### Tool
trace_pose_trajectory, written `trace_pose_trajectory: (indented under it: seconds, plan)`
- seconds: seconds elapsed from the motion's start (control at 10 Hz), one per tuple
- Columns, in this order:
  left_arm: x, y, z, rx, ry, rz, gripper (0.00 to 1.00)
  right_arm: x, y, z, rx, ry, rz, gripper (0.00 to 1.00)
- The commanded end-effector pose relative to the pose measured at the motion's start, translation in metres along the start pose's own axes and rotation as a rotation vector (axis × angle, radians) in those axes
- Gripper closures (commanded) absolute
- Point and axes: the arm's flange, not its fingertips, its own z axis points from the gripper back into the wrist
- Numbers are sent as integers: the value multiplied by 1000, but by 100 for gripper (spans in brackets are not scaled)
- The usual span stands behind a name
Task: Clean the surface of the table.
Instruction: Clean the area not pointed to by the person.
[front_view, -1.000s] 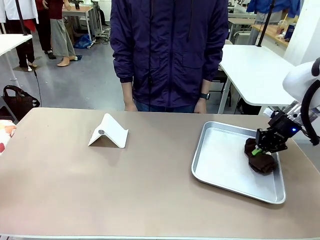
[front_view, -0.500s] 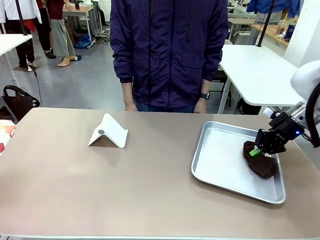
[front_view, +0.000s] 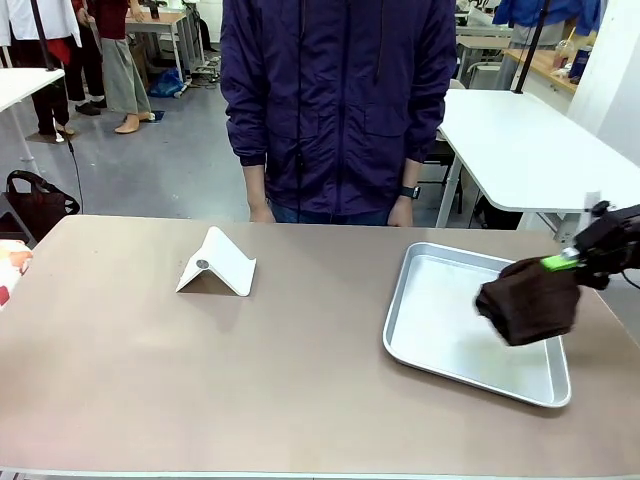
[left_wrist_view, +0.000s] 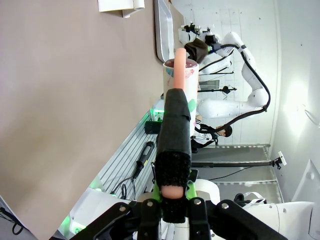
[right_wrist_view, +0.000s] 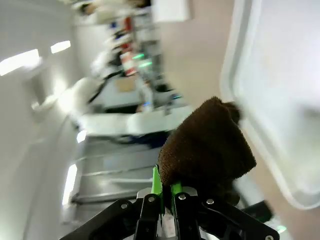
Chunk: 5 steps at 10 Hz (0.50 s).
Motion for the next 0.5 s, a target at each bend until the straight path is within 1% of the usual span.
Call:
trace_pose_trajectory:
  seconds: [0.0,0.1,0.2,0.4]
  plan:
    - [-3,-4,-2,-2,-3,9,81,-29,7,11,208,0,5,93]
    - [-3,-4,-2,-2,-3,9,81,-47,11,18,260,2,16,93]
    - [-3,-4,-2,-2,-3,9,81,-62,13,28,300,-36,35,93]
    - [-3,-4,-2,-2,-3,9,81,-86,7,47,337,-93,72,93]
